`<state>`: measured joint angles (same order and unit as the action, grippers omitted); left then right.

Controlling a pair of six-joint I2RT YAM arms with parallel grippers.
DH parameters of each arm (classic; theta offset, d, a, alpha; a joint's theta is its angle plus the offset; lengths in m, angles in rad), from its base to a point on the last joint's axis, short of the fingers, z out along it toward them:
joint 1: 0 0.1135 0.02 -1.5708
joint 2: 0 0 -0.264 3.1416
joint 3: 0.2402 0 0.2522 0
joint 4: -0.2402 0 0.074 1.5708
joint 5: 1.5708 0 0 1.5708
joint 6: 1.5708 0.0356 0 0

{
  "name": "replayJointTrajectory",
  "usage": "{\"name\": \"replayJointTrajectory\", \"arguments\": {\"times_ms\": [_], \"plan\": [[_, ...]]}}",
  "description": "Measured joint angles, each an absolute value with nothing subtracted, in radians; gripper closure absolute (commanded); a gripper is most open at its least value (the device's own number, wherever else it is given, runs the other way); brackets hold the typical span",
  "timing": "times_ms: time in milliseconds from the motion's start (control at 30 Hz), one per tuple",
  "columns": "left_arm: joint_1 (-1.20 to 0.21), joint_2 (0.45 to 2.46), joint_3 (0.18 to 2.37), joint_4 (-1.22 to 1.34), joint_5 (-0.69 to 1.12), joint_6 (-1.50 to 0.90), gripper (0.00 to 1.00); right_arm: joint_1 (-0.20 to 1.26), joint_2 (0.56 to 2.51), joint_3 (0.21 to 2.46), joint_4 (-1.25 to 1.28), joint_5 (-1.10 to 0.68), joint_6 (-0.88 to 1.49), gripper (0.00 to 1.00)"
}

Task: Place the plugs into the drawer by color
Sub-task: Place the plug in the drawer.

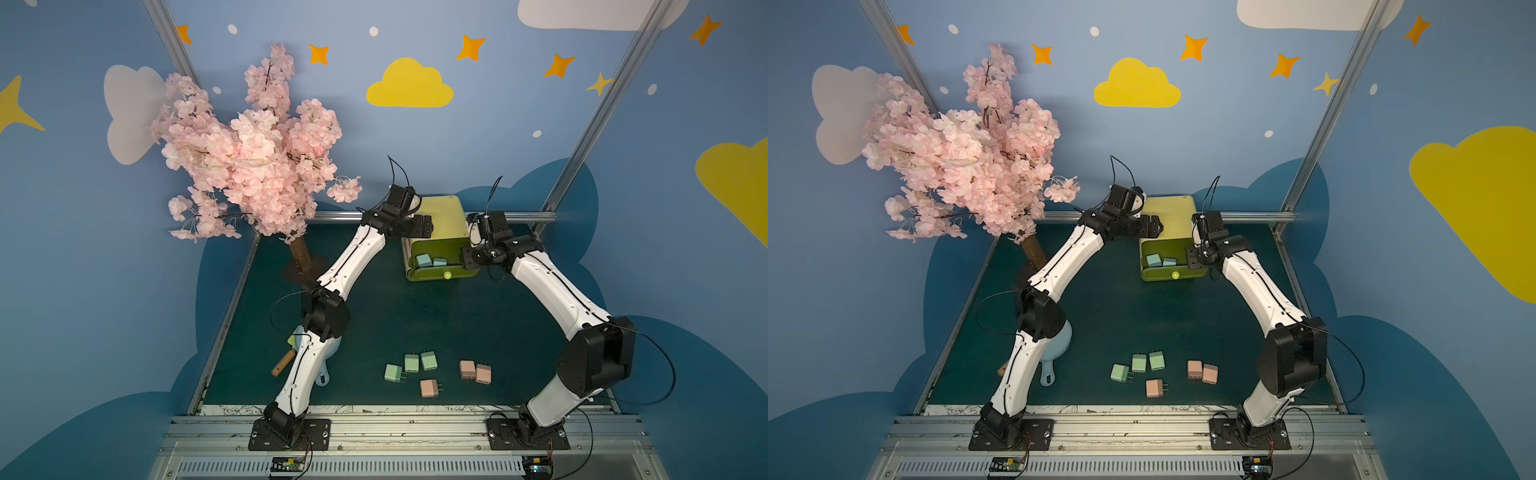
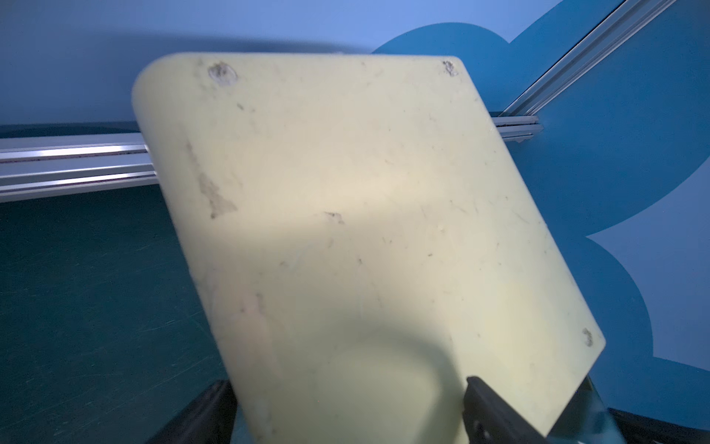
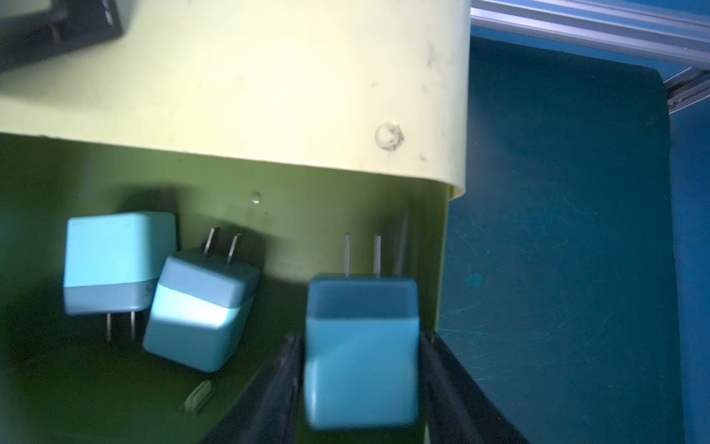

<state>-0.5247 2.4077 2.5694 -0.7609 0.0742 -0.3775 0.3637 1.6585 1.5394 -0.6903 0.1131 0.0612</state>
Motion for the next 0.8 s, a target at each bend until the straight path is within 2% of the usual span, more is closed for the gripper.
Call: {"name": "replayJointTrajectory", "arguments": {"times_ms": [233,367,500,633,700,800], "plan": [[-0.525,2.408,2.569,-0.762,0.073,-0.377,0.07,0.364,1.653,1.574,-0.709,0.115,0.061,0.33],[-0.525,2.408,2.569,-0.762,0.073,-0.377,0.07,0.366,1.567,1.549,-0.709,0.080,0.065,0.34],[-0.525,2.408,2.569,-0.762,0.073,-0.378,0.08,0.423,1.299,1.301,-0.554,0.057,0.063,0.35],[-0.525,2.408,2.569,-0.762,0.073,-0.382,0.09,0.585,1.077,0.939,-0.294,0.070,0.050,0.38],[-0.525,2.408,2.569,-0.762,0.073,-0.386,0.10,0.658,1.055,0.799,-0.169,0.091,0.048,0.40],[-0.525,2.408,2.569,-0.762,0.073,-0.391,0.10,0.702,1.132,0.665,-0.028,0.134,0.052,0.43]]}}
